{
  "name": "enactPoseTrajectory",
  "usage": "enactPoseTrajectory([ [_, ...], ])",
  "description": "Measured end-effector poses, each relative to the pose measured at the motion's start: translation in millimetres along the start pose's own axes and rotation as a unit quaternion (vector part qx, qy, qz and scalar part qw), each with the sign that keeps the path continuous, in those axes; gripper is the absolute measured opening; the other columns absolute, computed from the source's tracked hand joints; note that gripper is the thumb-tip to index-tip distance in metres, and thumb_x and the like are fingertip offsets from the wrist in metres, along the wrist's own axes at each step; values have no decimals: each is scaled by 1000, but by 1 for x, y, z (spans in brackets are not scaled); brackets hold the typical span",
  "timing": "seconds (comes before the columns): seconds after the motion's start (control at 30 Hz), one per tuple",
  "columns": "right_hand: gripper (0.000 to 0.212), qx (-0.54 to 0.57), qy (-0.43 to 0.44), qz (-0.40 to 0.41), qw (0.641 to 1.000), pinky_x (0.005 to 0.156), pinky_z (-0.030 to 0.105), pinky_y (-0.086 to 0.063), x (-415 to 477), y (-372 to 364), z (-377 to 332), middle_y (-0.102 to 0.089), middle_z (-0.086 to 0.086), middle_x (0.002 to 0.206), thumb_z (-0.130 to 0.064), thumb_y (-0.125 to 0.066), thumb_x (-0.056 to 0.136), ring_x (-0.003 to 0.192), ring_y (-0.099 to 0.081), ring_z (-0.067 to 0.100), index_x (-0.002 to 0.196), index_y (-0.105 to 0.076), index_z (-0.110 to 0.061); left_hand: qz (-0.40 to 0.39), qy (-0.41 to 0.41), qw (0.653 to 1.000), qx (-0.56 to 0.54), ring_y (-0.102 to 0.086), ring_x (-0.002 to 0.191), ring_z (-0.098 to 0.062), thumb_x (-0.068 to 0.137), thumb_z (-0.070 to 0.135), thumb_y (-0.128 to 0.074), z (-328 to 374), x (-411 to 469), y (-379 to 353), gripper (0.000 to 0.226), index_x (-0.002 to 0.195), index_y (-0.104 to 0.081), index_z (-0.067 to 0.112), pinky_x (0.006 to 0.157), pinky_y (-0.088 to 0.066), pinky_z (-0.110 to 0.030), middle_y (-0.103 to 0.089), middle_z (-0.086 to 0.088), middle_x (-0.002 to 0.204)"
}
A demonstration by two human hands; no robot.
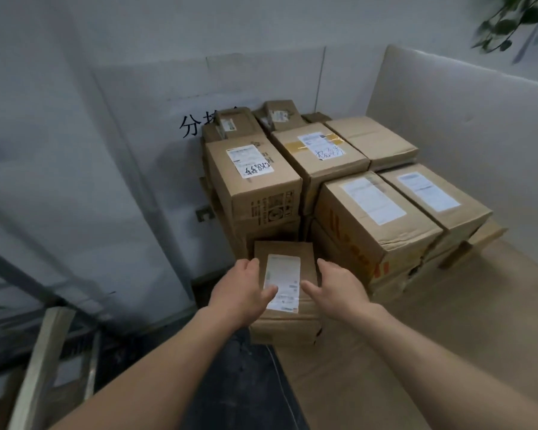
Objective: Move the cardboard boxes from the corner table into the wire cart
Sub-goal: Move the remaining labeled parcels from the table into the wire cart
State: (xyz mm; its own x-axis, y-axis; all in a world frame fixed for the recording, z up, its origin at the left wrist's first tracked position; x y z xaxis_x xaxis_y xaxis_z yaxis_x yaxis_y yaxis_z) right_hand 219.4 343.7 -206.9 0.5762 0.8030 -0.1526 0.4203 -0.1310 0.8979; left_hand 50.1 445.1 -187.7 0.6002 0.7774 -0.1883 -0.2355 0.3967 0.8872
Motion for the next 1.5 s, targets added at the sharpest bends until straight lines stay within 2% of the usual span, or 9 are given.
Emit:
enactPoseTrajectory([
  [0.2, 54, 83, -12, -68, 994, 66, 16, -49, 21, -29, 16, -65, -13, 124, -54, -72, 87, 109, -67, 8, 133, -47, -42, -41, 60, 997, -23, -53, 122, -19, 93, 47, -64, -5, 18, -26, 66, 148, -38, 21, 88, -43, -26, -45, -3, 145],
  [0.33, 60, 139, -43, -100, 984, 67, 20, -55, 27, -39, 23, -66, -10, 124, -48, -75, 87, 106, -69, 10, 138, -45, -38, -69, 103, 990, -65, -60, 107, -15, 89, 37, -72, -7, 18, -42, 53, 133, -47, 24, 87, -57, -31, -56, 0, 128],
  [0.5, 56, 180, -61, -125, 974, 66, 18, -54, 25, -40, 29, -64, -5, 131, -37, -75, 90, 112, -68, 14, 137, -47, -34, -63, 128, 985, -95, -59, 94, -11, 86, 30, -77, -8, 14, -47, 57, 132, -43, 24, 76, -58, -26, -59, 2, 123],
  [0.7, 51, 197, -76, -133, 968, 78, 28, -61, 19, -42, 35, -64, 0, 130, -36, -72, 92, 111, -67, 18, 136, -50, -25, -68, 172, 969, -164, -62, 112, -20, 83, 27, -80, -8, 10, -56, 64, 134, -42, 19, 90, -58, -38, -58, -2, 128],
  [0.93, 61, 197, -73, -138, 968, 82, 36, -63, -8, -41, 26, -63, 3, 132, -39, -76, 88, 109, -67, 18, 138, -45, -22, -65, 176, 967, -175, -62, 102, -19, 80, 31, -82, -12, -13, -59, 70, 131, -37, 18, 83, -60, -36, -56, -3, 122],
  [1.1, 62, 176, -41, -115, 977, 79, 33, -62, -38, -35, -5, -62, 1, 132, -43, -77, 87, 108, -66, 15, 135, -45, -23, -28, 164, 965, -201, -59, 102, -16, 78, 34, -84, -34, -46, -41, 70, 127, -36, 21, 82, -59, -34, -54, 1, 120],
  [1.3, 54, 176, 33, -96, 979, 53, 15, -49, -83, -38, -75, -62, -12, 113, -51, -79, 82, 82, -60, 1, 122, -47, -34, 53, 164, 959, -224, -55, 95, -15, 74, 40, -86, -87, -114, 6, 67, 117, -38, 23, 76, -52, -30, -53, 5, 109],
  [1.4, 53, 167, 82, -88, 979, 51, 12, -45, -109, -41, -127, -56, -20, 99, -55, -79, 80, 80, -58, -2, 119, -47, -36, 103, 177, 949, -240, -58, 96, -16, 72, 39, -88, -118, -161, 40, 65, 113, -39, 27, 82, -57, -36, -58, 3, 112],
  [1.5, 54, 164, 141, -88, 972, 56, 14, -46, -136, -42, -186, -56, -18, 103, -55, -79, 80, 82, -58, 0, 118, -47, -33, 161, 188, 937, -245, -62, 102, -18, 72, 38, -89, -149, -211, 79, 64, 114, -42, 28, 88, -59, -40, -62, 2, 118],
])
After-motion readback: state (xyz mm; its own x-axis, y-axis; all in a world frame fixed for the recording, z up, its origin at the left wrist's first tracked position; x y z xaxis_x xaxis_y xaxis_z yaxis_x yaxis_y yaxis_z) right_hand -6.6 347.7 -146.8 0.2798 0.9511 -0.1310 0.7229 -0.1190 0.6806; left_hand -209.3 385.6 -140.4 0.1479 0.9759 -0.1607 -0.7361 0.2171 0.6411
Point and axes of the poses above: each hand's wrist, its own x-axis towards the middle knuckle, its own y-axis out of the back of the hand, z = x × y, the point moved 4 cm from there along x, towards the middle knuckle
